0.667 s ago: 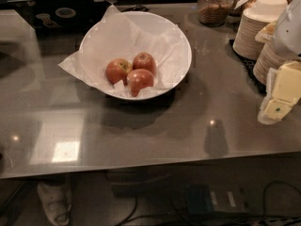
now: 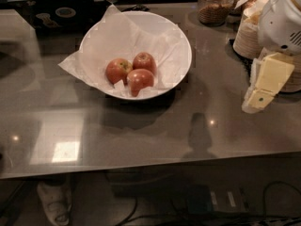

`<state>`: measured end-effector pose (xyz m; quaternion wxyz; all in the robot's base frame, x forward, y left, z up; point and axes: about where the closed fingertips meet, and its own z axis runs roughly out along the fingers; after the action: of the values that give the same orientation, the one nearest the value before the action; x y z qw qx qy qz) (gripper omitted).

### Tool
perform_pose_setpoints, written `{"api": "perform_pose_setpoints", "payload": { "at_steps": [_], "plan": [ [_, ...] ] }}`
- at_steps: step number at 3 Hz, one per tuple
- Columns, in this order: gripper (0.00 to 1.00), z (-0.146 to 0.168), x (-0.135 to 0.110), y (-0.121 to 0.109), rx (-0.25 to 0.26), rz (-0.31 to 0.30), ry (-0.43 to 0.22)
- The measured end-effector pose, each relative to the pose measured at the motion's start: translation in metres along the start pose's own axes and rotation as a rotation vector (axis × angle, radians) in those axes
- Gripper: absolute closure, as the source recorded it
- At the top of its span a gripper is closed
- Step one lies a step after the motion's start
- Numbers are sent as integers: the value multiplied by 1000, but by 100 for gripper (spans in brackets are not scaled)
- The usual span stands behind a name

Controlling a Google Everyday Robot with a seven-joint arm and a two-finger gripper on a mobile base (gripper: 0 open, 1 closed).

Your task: Pick apple from white bowl

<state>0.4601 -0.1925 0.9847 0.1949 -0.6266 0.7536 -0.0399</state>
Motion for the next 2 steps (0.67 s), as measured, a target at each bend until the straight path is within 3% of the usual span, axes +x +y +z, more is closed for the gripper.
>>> {"api": "perform_pose_setpoints", "payload": {
  "at_steps": [1, 2],
  "plan": [
    [0, 14, -24, -13, 7, -54, -81],
    [0, 35, -56, -25, -23, -125, -178]
  ]
}}
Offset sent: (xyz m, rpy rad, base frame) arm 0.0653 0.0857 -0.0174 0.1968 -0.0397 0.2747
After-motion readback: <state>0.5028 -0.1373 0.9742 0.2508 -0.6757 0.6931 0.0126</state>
